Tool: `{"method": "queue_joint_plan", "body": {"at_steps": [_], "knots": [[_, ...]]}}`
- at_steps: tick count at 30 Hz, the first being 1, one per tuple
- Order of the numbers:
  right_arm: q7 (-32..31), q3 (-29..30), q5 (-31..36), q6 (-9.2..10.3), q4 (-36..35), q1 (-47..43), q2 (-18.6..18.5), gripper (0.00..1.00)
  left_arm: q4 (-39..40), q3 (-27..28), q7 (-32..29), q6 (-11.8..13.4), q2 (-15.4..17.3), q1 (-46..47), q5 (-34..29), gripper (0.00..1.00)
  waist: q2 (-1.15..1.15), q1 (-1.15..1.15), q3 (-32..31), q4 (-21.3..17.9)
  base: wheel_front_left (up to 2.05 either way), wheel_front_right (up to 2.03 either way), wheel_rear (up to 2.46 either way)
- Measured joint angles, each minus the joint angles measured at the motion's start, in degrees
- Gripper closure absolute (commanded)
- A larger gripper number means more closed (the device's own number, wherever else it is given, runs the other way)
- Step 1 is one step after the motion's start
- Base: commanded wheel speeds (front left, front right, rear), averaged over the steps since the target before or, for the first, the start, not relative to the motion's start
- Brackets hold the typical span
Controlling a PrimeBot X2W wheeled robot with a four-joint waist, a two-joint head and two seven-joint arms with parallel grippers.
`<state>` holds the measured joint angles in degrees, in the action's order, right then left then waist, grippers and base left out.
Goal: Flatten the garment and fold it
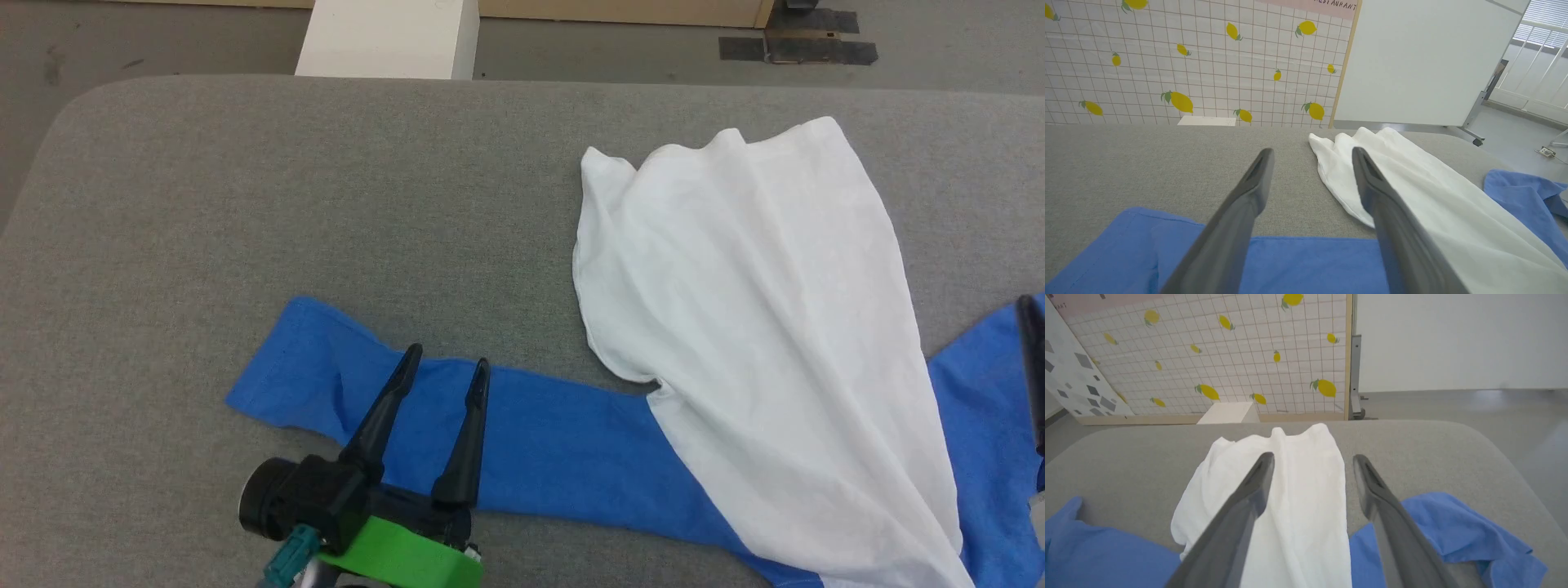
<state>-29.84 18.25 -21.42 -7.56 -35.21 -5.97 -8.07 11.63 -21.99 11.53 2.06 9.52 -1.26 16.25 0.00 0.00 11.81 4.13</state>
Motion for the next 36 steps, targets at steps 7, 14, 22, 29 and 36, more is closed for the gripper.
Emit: {"method": "queue_joint_plan", "body": {"at_steps": [7, 14, 22, 29, 36], "knots": [[21.5, -2.4, 11.1, 0.0, 4.2, -1.7, 5.1, 0.0, 0.6, -0.6, -0.5, 1.1, 1.5, -0.7, -1.7, 0.0, 0.0, 0.0, 0.4, -0.5, 0.0, 0.0, 0.0], [27.5, -3.5, 8.6, 0.0, 9.9, -3.2, 5.2, 0.0, 0.6, -2.9, -6.3, -0.7, 6.7, 2.5, -8.0, 0.0, 0.0, 0.0, 1.7, -1.9, 0.0, 0.0, 0.0], [27.2, -4.3, 9.2, 0.0, 9.4, -2.2, 5.1, 0.0, -6.9, -11.7, -23.3, -8.8, 12.7, 16.0, -10.7, 0.0, 0.0, 0.0, 4.4, -2.4, 0.0, 0.0, 0.0], [25.8, -5.7, 9.3, 0.0, 8.8, -1.4, 5.1, 0.0, -15.9, -23.6, -30.8, -9.2, 17.9, 26.6, -4.9, 0.0, 0.0, 0.0, 6.7, -3.2, 0.0, 0.0, 0.0], [24.7, -5.7, 9.3, 0.0, 7.8, -1.4, 5.1, 0.0, -22.3, -28.5, -29.4, -9.6, 18.6, 31.2, 1.3, 1.0, 0.0, 0.0, 7.0, -3.9, 0.0, 0.0, 0.0]]}}
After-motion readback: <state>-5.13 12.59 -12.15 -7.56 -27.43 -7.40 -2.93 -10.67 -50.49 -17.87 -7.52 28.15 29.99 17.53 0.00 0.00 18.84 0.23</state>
